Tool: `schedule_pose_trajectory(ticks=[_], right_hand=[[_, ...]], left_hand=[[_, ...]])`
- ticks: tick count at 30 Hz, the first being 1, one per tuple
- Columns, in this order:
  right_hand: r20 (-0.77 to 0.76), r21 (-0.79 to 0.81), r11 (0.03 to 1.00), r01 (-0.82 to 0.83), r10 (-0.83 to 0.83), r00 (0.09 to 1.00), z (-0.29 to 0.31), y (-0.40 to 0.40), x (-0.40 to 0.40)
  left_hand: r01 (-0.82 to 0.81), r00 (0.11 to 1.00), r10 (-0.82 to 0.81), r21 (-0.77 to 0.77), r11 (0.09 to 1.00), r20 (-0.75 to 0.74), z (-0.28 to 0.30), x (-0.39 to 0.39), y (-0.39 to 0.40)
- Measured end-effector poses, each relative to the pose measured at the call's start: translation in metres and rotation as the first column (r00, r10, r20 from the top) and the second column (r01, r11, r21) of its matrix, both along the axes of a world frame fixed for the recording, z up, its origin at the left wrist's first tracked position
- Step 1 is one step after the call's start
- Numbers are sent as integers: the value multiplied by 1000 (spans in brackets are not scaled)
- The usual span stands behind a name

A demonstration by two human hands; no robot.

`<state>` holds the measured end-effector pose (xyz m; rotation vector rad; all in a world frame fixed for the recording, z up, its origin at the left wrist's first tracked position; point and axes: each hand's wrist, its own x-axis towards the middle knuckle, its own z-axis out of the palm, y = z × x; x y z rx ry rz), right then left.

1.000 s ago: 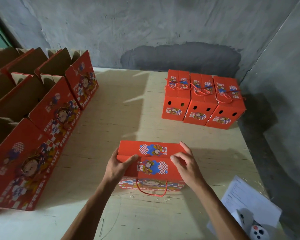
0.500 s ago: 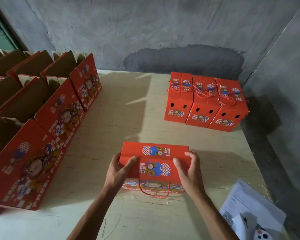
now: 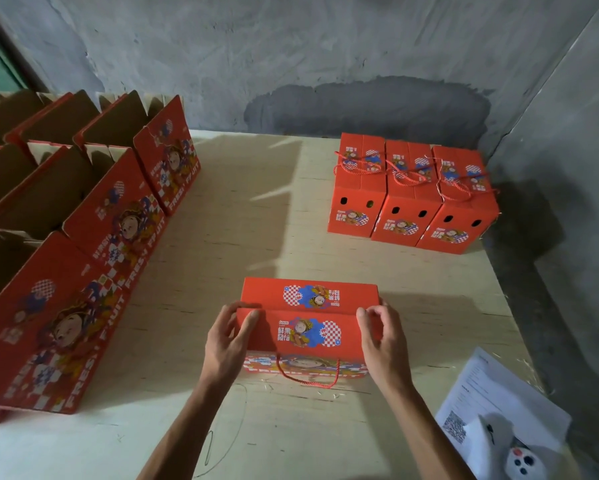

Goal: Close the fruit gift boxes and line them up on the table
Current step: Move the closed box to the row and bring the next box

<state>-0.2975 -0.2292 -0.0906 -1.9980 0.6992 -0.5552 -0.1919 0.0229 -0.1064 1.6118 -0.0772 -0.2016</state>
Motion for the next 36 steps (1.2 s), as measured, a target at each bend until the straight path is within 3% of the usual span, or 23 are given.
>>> schedule_pose_trajectory(ticks=[7, 12, 18, 24, 28, 32, 36], right_hand=[[103, 67, 998, -4, -3, 995, -4, 3, -8], [87, 129, 989, -74, 63, 994, -4, -6, -8], [48, 173, 972, -157, 151, 987, -3, -14, -10], [31, 221, 949, -223, 221, 975, 0, -23, -14], [32, 292, 901, -323, 328, 944, 2, -33, -15], [11, 282, 892, -353, 365, 931, 6, -36, -11], [0, 294, 895, -335, 351, 936, 3, -37, -8]], left_hand=[[-51, 999, 51, -88, 995, -3, 0, -13, -5], [15, 999, -12, -92, 996, 37, 1, -10, -2], [-18, 996, 11, -80, 997, -90, -3, -7, -1], [-17, 998, 11, -87, 996, -67, -4, -5, -7], [111, 989, -114, -36, 993, -95, 2, 14, -4], [309, 949, -314, 202, 929, -11, 19, 36, -2], [413, 910, -407, 189, 891, -71, 17, 36, -2]])
